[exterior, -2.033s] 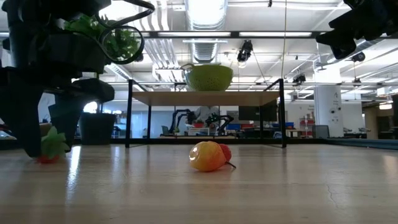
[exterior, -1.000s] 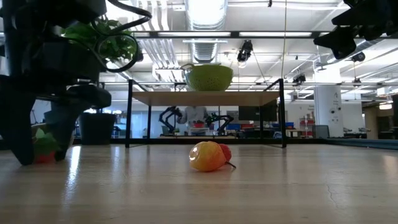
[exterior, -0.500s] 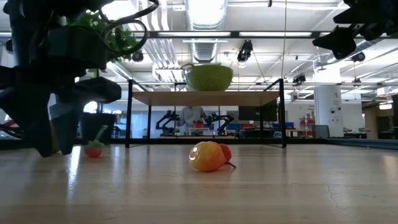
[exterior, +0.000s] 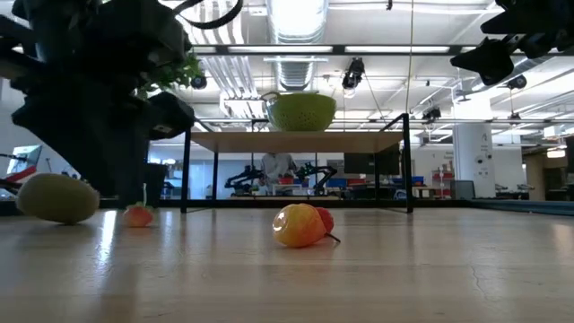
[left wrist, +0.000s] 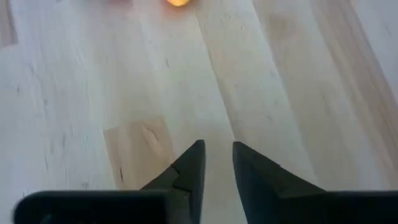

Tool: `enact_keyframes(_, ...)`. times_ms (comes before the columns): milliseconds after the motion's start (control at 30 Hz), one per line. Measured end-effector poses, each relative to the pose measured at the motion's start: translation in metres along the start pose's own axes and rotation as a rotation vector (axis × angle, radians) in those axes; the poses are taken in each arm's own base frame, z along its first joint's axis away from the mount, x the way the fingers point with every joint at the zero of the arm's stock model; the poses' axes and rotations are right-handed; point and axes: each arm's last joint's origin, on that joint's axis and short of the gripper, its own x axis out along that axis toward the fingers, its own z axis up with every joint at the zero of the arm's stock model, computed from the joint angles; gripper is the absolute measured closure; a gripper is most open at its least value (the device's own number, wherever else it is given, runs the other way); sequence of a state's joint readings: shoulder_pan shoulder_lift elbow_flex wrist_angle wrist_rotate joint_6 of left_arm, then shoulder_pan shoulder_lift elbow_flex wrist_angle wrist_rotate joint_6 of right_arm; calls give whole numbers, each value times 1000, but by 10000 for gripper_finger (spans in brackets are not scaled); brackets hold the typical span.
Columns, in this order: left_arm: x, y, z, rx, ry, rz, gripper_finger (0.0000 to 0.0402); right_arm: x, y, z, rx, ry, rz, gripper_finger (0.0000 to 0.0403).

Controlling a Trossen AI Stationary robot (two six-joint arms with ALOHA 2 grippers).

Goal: Pick & Place Fruit
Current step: Put the red strawberry into the green strainer bowl on the shelf

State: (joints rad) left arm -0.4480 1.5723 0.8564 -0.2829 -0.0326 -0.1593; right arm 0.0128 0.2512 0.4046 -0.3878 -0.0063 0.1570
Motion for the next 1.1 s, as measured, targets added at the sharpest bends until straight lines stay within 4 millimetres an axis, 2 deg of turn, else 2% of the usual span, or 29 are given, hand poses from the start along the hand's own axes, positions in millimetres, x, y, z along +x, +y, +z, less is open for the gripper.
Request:
enact_keyframes(200,-5,2,12,32,-36,14,227,0,0,0,0,0,0,76)
enact_keyframes(367,-6,5,1,171,83,38,176,0,0,0,0,0,0,91)
enact_keyframes(600,-7,13,-6,221,159,199,170,0,0,0,0,0,0,111)
enact_keyframes(867,-8,20,-8,220,196,213,173,0,0,0,0,0,0,131)
enact_keyframes(1100,-9,37,-12,205,261,236,175,0,0,0,0,0,0,150)
